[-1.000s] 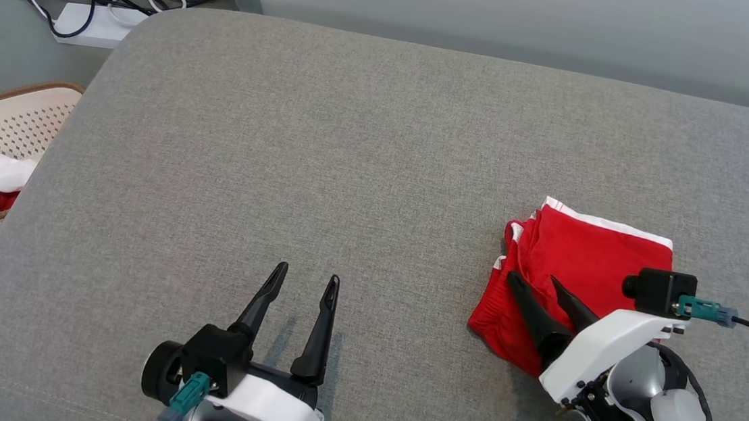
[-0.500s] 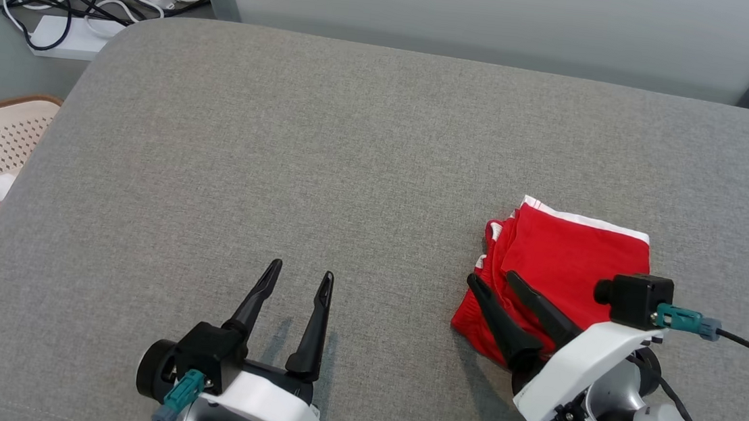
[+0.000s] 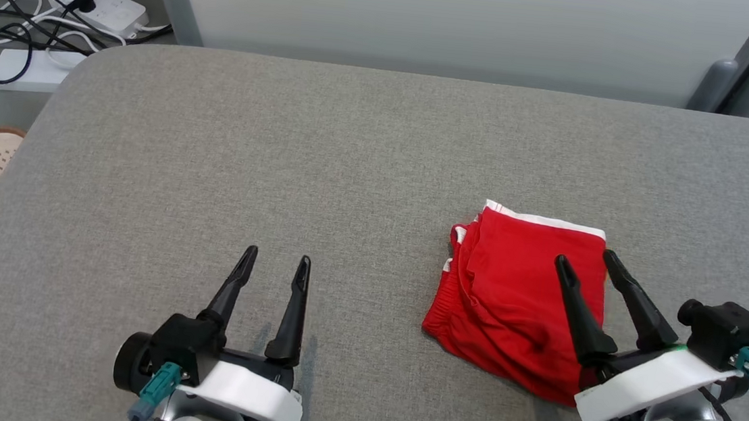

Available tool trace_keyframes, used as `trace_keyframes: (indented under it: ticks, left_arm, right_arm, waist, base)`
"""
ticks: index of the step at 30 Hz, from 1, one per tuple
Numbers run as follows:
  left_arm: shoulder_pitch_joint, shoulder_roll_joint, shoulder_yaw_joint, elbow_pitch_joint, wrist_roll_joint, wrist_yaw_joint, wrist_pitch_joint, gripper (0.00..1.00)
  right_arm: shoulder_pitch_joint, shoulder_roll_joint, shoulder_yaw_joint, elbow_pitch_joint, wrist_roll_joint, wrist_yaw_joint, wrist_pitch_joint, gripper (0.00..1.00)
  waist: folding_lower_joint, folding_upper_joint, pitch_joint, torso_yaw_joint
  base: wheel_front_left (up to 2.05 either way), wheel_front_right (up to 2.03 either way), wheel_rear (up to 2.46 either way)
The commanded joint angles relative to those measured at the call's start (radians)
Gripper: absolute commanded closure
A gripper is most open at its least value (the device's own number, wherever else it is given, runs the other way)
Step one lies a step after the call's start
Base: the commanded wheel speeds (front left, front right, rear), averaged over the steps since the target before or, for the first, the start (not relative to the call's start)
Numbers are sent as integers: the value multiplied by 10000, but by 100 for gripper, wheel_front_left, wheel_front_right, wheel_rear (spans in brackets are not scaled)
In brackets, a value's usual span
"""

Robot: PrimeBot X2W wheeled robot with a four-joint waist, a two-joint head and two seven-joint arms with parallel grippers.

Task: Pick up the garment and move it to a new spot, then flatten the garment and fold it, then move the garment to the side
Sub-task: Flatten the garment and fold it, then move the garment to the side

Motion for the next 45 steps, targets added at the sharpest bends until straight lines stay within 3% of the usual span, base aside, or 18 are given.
trace_keyframes:
  ticks: [1,6,11,27,42,45]
  left_arm:
    - [-136,92,412,-300,68,31,-103,0]
    - [7,179,654,-330,108,-22,-103,0]
    - [239,187,867,-303,286,-93,-103,0]
    - [937,87,1159,-293,662,-320,-103,0]
    - [1048,19,1240,-365,815,-399,-103,0]
    - [1041,8,1251,-423,816,-385,-103,0]
  right_arm:
    - [-11,-103,129,-142,-168,44,-267,0]
    - [207,-97,-279,399,-532,44,-1625,0]
    - [600,-76,-649,1206,-961,44,-2076,0]
    - [1715,29,-893,1435,-629,44,-2175,0]
    - [1683,-8,-940,1499,-458,44,-2178,0]
    - [1500,88,-952,1664,2,44,-1946,0]
  waist:
    - [0,-1,-99,-131]
    - [0,-1,-321,-436]
    - [0,-1,-537,-716]
    - [0,-1,-1134,-938]
    - [0,-1,-1214,-722]
    - [0,-1,-1116,-650]
  base:
    - [0,0,0]
    - [0,0,0]
    - [0,0,0]
    - [0,0,0]
    - [0,0,0]
    - [0,0,0]
